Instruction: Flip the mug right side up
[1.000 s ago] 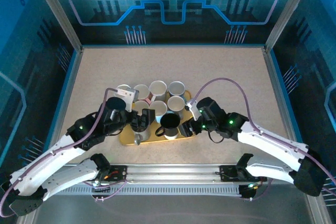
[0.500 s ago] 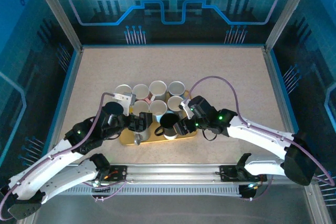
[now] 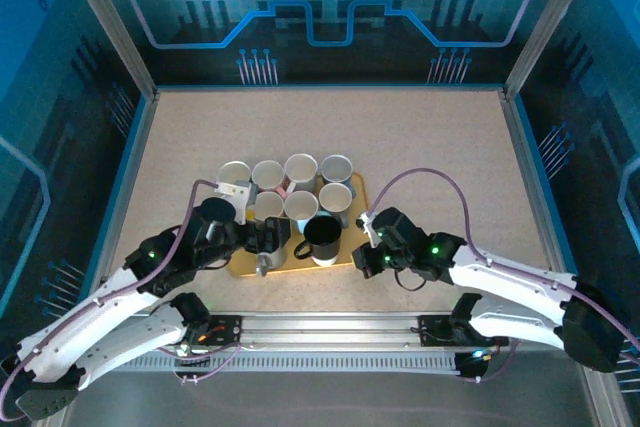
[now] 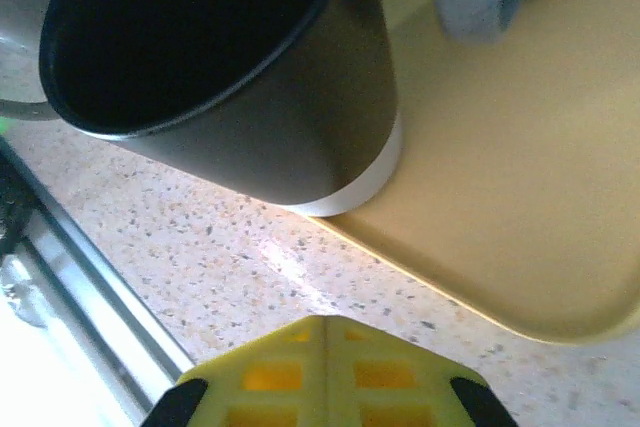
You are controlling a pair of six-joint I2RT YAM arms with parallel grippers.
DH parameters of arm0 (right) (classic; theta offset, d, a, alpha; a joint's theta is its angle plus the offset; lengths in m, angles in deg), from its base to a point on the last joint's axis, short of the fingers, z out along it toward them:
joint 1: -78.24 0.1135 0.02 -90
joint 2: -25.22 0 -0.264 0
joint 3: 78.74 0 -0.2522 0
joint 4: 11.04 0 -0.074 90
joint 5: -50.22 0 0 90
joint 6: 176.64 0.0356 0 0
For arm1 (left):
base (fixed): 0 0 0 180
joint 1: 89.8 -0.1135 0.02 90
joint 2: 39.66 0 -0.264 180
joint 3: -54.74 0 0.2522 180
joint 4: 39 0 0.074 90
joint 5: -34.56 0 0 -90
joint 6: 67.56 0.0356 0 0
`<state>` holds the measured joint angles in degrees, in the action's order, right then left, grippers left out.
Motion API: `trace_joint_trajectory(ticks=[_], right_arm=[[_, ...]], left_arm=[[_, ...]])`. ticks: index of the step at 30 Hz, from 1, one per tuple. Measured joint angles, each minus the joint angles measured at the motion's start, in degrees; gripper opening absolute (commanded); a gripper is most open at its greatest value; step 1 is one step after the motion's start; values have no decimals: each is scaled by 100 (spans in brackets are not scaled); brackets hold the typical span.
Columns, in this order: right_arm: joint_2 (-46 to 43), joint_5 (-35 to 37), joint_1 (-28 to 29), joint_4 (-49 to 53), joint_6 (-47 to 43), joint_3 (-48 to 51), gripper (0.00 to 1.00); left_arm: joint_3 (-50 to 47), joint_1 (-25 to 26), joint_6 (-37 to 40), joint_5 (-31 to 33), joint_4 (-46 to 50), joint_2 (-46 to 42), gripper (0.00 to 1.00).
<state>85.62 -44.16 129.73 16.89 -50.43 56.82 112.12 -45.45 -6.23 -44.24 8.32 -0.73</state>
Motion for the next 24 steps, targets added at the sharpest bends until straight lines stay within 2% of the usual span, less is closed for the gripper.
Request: trace_joint_trajectory(ticks=[4, 10, 19, 24], right_arm=[[466, -417, 9, -1593, 1290, 739, 0], [1211, -669, 46, -3342, 2640, 1290, 0], [2844, -1010, -17, -5965, 3858, 1517, 0], [3307, -1097, -61, -7003, 4197, 1679, 0]], left_arm=[[-7, 0, 4, -17, -15, 4, 99], [-7, 0, 7, -13, -44, 0, 99], [-7, -2, 9, -11, -39, -219, 99], [-7, -9, 11, 55, -33, -264, 99]])
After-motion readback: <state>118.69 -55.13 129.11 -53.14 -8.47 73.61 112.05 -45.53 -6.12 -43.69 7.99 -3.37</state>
